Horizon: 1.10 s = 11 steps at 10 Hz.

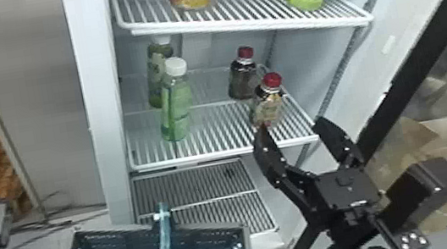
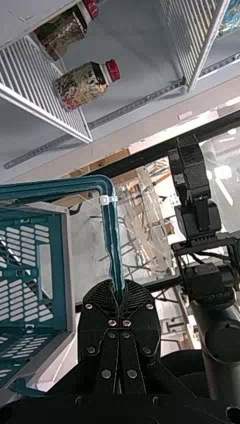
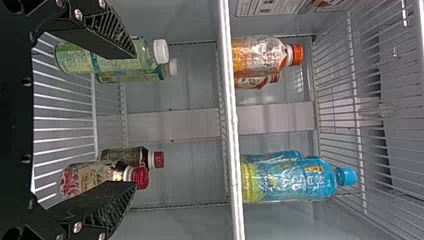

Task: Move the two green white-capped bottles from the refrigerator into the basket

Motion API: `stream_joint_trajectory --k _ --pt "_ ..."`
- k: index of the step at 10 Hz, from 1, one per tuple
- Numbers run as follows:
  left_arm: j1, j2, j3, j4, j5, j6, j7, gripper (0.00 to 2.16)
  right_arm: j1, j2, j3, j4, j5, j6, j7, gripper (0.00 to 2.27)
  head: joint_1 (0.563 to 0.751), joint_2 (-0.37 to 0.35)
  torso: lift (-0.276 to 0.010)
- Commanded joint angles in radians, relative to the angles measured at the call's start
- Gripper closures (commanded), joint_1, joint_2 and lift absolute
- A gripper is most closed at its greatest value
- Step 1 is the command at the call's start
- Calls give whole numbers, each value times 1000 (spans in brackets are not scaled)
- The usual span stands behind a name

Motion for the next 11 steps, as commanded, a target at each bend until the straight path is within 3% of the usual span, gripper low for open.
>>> stream_joint_trajectory --k 1,7,11 --pt "-2 -1 -2 0 -2 0 0 1161 -2 0 0 0 0 0 0 145 695 -350 -263" --pt "-2 1 -4 0 -2 2 0 1161 -5 -2 0 5 -2 0 0 145 695 -350 -263" --pt "0 1 -2 0 0 2 0 1161 -69 -11 20 66 -8 0 15 147 695 -350 -263"
